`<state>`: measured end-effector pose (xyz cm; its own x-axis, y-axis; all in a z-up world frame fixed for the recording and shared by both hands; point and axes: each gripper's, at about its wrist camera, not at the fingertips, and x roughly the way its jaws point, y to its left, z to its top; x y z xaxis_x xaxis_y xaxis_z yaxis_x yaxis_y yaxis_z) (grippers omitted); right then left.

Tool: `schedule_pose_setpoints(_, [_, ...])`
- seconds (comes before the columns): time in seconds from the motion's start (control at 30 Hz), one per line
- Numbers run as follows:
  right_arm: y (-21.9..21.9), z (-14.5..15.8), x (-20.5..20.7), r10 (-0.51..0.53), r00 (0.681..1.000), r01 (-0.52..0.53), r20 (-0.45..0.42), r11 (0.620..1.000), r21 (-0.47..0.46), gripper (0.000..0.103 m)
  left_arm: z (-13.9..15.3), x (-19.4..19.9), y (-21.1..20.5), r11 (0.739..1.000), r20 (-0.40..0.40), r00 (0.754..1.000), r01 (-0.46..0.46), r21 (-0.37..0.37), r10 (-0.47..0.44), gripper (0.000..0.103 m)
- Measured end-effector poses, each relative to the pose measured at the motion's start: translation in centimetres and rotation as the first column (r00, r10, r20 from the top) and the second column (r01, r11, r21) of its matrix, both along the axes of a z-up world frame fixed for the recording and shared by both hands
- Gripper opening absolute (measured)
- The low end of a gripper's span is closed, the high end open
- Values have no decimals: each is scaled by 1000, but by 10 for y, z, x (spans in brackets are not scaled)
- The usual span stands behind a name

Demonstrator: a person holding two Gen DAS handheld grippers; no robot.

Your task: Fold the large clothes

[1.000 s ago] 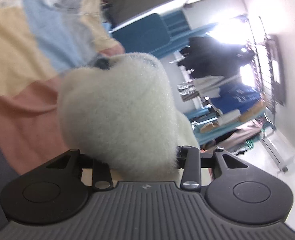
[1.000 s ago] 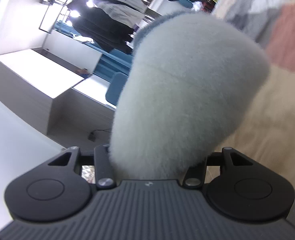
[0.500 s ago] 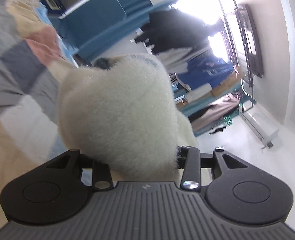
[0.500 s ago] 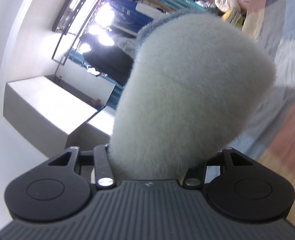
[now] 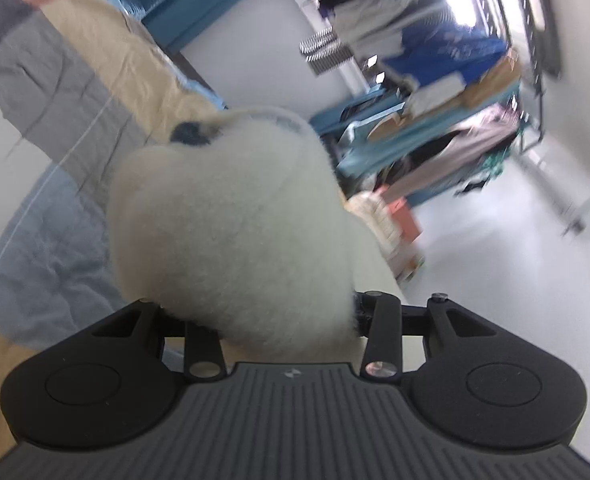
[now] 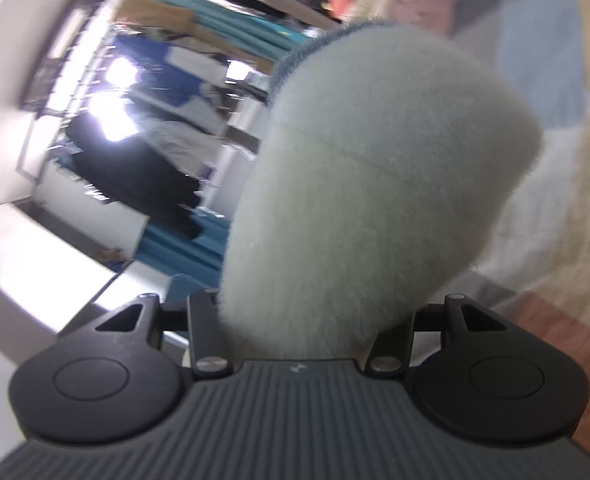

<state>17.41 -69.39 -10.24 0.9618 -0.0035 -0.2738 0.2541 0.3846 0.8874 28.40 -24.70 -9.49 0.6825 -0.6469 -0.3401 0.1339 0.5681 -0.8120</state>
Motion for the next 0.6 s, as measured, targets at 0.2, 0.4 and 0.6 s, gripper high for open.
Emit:
schedule_pose_setpoints(0.2, [-12, -89, 15, -9, 999, 9, -40, 1000, -7, 54, -74, 23, -12, 997, 19, 999, 42, 64, -43, 46])
schedule_pose_setpoints(0.4, [-2, -117, 0, 12, 998, -7, 68, 998, -70, 58, -109, 15, 2, 999, 85, 995, 47, 28, -49, 50])
schedule_pose_setpoints(0.6, [-5, -125, 1, 16, 994, -9, 110, 998, -70, 60, -121, 9, 3, 999, 96, 995, 34, 29, -36, 57])
